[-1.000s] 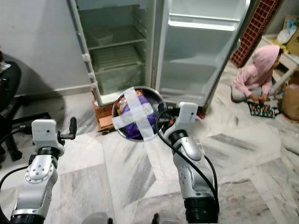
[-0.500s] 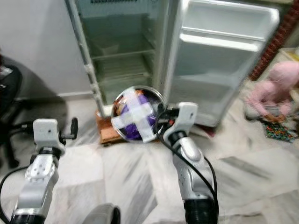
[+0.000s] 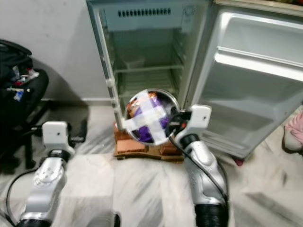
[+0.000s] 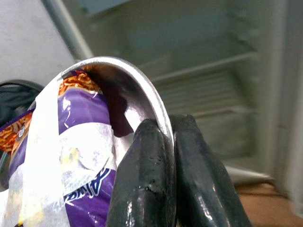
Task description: Restocking fridge
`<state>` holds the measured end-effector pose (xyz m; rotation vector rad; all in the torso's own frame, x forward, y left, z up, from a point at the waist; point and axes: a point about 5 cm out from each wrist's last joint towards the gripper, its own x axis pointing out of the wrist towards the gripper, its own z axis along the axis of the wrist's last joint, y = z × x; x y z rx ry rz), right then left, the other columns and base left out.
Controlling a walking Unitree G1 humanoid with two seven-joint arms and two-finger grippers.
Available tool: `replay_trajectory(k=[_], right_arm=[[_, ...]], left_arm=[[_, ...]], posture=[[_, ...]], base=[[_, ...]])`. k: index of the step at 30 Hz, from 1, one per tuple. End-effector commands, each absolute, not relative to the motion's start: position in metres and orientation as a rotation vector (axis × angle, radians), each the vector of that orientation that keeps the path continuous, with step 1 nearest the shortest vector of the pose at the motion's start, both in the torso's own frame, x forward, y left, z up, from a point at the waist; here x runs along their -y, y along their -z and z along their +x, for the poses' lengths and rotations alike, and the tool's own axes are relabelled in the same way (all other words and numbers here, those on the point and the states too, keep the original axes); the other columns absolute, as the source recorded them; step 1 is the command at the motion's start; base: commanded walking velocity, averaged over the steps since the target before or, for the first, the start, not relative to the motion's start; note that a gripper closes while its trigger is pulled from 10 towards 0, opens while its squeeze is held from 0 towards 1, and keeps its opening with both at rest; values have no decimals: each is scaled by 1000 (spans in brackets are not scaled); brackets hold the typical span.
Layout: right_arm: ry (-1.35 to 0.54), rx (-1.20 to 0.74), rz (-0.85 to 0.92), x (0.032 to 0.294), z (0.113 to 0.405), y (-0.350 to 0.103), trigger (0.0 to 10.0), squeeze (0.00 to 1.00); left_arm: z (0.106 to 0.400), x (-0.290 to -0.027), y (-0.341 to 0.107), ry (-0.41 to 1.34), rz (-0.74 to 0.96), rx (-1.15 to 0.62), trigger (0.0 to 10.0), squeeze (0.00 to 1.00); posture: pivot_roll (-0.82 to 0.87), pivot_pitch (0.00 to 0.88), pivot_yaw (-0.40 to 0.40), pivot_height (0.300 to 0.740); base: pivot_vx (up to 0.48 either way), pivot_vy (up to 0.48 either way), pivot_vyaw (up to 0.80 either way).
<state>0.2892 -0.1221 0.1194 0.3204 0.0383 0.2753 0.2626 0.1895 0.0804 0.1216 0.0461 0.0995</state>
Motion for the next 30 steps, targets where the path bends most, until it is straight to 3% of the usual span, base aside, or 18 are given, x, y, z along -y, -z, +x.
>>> replay_trajectory(k=[1,13,24,30], right_arm=[[-255,-20,305,132,288,-122,10000,0],[-264,-18,297,131,289,-122,10000,0],[-263,-17,298,130,290,-122,10000,0],[-244,-23,297,133,291,-120,10000,0]], left_arm=[[265,-183,-83,-86,114,-35,10000,0],[266,-182,-83,-85,116,-40,10000,0],[266,-183,-81,-89,123,-51,10000,0],[266,-183,-79,-108,118,-68,10000,0]], posture=[[88,80,-22,740],[90,75,-17,740],[90,75,-19,740],[90,76,-19,740]], base=[[446,0,0],[437,44,0],[374,300,605],[179,154,0]])
